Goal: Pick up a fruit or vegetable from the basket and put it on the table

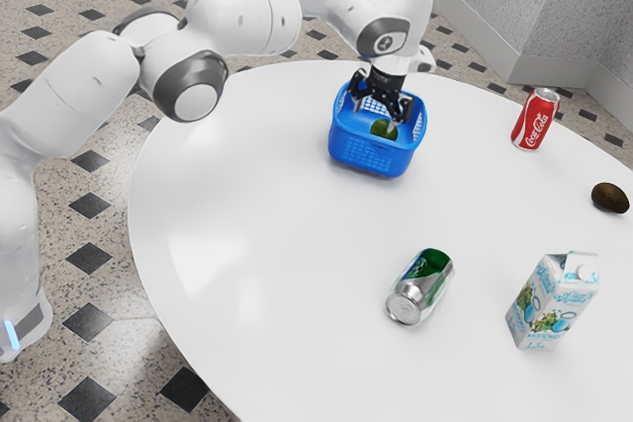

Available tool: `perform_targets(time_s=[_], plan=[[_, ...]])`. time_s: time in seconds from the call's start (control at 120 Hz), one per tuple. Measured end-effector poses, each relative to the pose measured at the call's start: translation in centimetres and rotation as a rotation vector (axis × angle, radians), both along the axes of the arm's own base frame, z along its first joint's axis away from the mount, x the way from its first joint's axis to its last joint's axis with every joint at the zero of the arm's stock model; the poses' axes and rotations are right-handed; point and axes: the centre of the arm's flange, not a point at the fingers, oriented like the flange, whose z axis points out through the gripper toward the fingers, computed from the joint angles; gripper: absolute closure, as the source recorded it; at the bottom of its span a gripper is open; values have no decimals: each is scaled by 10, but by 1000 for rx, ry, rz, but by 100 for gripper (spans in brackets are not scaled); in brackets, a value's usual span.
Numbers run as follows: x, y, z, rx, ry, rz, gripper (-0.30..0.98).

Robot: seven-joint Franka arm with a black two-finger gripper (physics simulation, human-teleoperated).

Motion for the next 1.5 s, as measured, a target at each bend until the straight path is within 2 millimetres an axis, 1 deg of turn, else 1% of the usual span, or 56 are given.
perform_targets(time_s=[0.075, 0.292, 0.6, 0.767, 1.383, 1.45, 1.5], plan=[[1, -1, -1, -2, -5, -3, 0], [7, -2, -14, -14, -15, -8, 0], [13, 2, -18, 4, -56, -23, 0], [19, 4, -30, 15, -74, -34, 0], [31, 5, -50, 42, -130, -68, 0], [32, 4, -50, 40, -133, -73, 3], [32, 3, -50, 30, -137, -74, 8]])
